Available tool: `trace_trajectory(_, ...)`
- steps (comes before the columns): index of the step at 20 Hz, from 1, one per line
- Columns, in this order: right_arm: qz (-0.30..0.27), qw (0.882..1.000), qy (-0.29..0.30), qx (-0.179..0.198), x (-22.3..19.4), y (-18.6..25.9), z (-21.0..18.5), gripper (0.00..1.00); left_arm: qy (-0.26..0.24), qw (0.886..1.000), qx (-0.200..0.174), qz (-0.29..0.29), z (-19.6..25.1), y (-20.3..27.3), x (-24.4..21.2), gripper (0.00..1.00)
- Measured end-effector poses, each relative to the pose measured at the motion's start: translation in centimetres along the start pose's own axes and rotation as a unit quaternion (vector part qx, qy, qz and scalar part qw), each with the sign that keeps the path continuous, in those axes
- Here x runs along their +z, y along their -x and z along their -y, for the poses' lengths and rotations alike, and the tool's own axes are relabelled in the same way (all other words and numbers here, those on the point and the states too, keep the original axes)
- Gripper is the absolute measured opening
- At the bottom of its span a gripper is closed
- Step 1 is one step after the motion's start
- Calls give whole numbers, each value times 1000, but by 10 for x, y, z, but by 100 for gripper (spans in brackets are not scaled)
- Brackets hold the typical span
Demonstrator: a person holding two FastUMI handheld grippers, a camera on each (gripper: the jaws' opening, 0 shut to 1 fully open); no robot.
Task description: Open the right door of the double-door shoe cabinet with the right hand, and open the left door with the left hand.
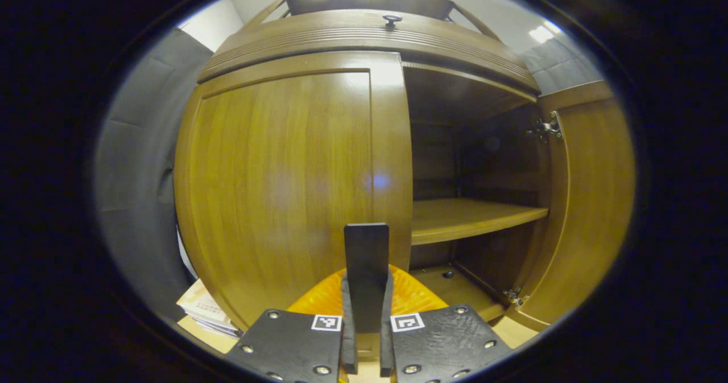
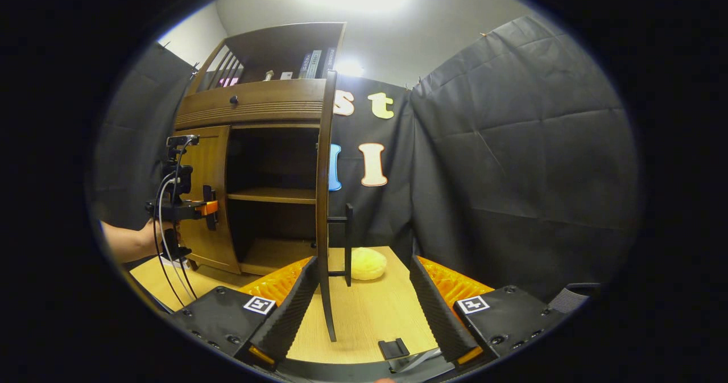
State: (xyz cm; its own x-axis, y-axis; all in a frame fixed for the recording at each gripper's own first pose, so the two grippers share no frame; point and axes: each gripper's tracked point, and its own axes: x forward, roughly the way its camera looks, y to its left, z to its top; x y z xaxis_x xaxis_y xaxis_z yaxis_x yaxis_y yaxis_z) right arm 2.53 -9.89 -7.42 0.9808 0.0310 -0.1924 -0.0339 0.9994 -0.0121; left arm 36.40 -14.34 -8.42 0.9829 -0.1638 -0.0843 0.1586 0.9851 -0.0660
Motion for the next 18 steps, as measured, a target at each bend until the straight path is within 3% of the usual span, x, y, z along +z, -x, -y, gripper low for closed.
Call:
trace_trajectory(15,10,998,-1,59,3,-9,-46,100,-2,1000,3,11,-37,119,-1,19)
trace_trajectory(16,11,998,-1,62,4,-10,-50,100,-2,1000,3,11,-42,126,-2,14)
trace_trajectory(17,11,998,-2,65,4,-11,-53,100,-1,1000,4,11,-46,132,-2,19)
trace_trajectory(18,11,998,-3,68,4,-12,-56,100,-1,1000,5,12,-51,136,-2,16)
